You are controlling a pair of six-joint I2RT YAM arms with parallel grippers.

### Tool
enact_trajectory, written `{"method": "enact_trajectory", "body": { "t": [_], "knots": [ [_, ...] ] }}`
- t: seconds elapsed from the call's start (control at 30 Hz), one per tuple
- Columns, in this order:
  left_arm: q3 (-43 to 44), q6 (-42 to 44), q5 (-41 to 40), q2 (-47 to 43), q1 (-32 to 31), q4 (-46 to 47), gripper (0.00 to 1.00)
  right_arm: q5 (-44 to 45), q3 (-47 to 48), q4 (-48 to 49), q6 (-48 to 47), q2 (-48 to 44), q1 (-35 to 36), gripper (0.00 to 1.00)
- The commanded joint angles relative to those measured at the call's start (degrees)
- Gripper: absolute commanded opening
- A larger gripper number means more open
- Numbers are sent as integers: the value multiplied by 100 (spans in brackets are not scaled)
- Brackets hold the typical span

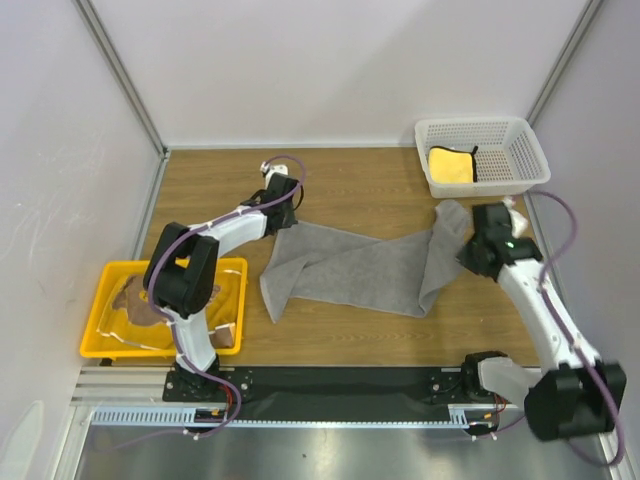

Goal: Fold and stack the towels
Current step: Flatten out the crumpled towel

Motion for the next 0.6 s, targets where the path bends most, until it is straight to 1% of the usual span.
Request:
{"method": "enact_trajectory", "body": {
  "t": [0.0,0.07,0.1,0.2,0.33,0.4,0.43,0.57],
  "knots": [
    [139,168,-583,-381,115,-134,0,-31,-384,-823,-33,-821,-1025,0],
    [131,186,-724,-390,168,-117,0,57,-385,-1025,-208,-1094,-1543,0],
    [139,186,-759,-390,194,-143,0,57,-376,-1087,-262,-1322,-1955,0],
    [140,98,-795,-443,369,-126,0,66,-263,-1351,-333,-1543,-2589,0],
    [8,10,-874,-592,607,-3,0,58,-34,-1369,-218,-1570,-3188,0],
    [-10,45,-935,-645,677,50,0,-100,45,-1273,-332,-1561,-3426,0],
    [-1,62,-944,-654,730,68,0,-127,54,-1281,-420,-1509,-3662,0],
    [-63,159,-1085,-715,757,129,0,-312,-51,-1596,-473,-1412,-4182,0]
  ]
}}
